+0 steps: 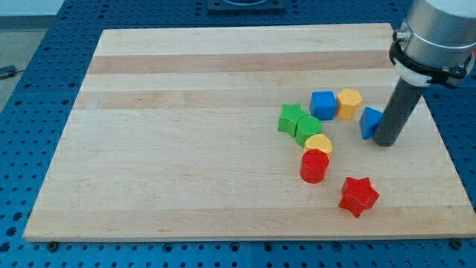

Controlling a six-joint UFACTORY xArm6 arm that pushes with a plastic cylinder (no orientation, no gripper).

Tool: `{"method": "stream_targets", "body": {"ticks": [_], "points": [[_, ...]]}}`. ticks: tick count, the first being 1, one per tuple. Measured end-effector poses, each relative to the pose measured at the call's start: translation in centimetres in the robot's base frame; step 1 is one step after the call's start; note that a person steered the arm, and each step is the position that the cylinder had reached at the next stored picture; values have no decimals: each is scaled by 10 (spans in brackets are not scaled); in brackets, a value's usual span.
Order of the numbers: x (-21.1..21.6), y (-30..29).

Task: Move the yellow heart diagonally bottom left to the blue triangle

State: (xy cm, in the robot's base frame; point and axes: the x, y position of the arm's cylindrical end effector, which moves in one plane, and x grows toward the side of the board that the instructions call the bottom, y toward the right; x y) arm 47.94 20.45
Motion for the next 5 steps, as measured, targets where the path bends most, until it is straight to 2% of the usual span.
{"method": "stream_targets", "body": {"ticks": [2,4,5], "points": [[0,0],[27,-27],[15,-29]]}}
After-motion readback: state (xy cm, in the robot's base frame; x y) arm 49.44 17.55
